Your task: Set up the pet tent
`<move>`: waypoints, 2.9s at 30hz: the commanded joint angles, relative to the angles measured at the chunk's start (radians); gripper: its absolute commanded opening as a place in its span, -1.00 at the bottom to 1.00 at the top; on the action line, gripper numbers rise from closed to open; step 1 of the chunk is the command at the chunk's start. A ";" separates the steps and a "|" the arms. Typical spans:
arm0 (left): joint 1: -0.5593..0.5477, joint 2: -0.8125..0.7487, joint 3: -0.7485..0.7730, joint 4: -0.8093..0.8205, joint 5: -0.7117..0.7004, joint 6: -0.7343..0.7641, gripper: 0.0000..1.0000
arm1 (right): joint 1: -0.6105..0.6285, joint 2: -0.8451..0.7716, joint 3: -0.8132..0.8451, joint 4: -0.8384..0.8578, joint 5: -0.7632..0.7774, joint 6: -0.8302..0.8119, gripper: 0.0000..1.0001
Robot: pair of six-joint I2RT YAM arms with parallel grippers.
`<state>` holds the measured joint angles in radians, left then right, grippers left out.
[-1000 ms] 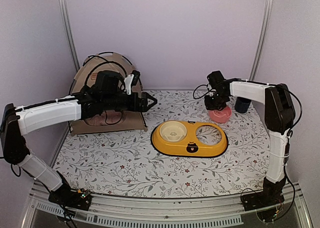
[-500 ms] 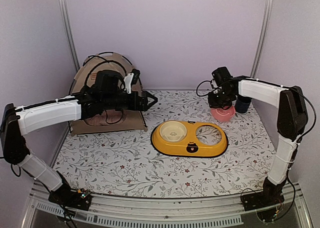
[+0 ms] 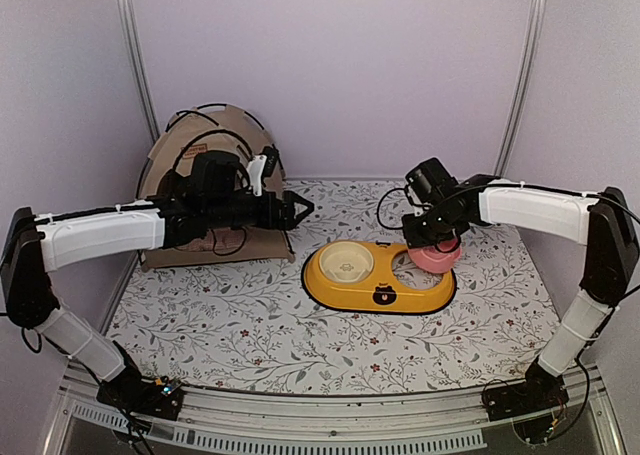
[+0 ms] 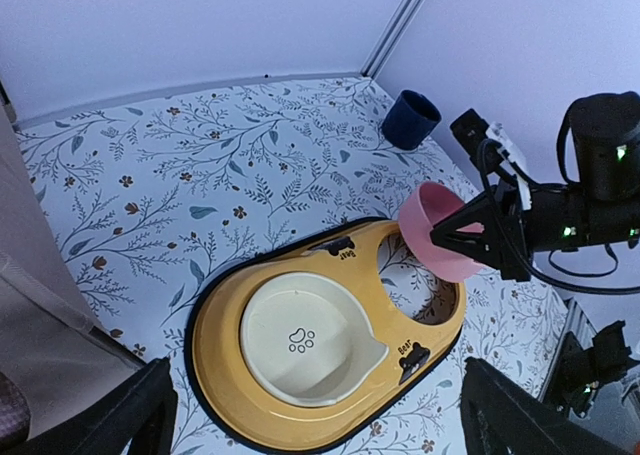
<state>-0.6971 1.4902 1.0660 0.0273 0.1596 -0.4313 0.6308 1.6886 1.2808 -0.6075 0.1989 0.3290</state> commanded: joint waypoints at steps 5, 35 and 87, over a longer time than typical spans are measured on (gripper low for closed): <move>0.017 -0.044 -0.050 0.066 -0.016 0.011 0.98 | 0.107 -0.108 -0.060 0.028 0.124 0.067 -1.00; 0.023 -0.029 -0.042 0.050 0.014 0.003 0.98 | 0.129 0.027 -0.086 0.168 0.091 0.061 -1.00; 0.021 0.003 -0.025 0.055 0.039 -0.020 0.98 | 0.113 0.001 -0.090 0.156 0.070 0.082 0.39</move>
<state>-0.6880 1.4815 1.0298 0.0643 0.1879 -0.4416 0.7570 1.6951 1.1847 -0.4625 0.2749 0.4072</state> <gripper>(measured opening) 0.993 0.733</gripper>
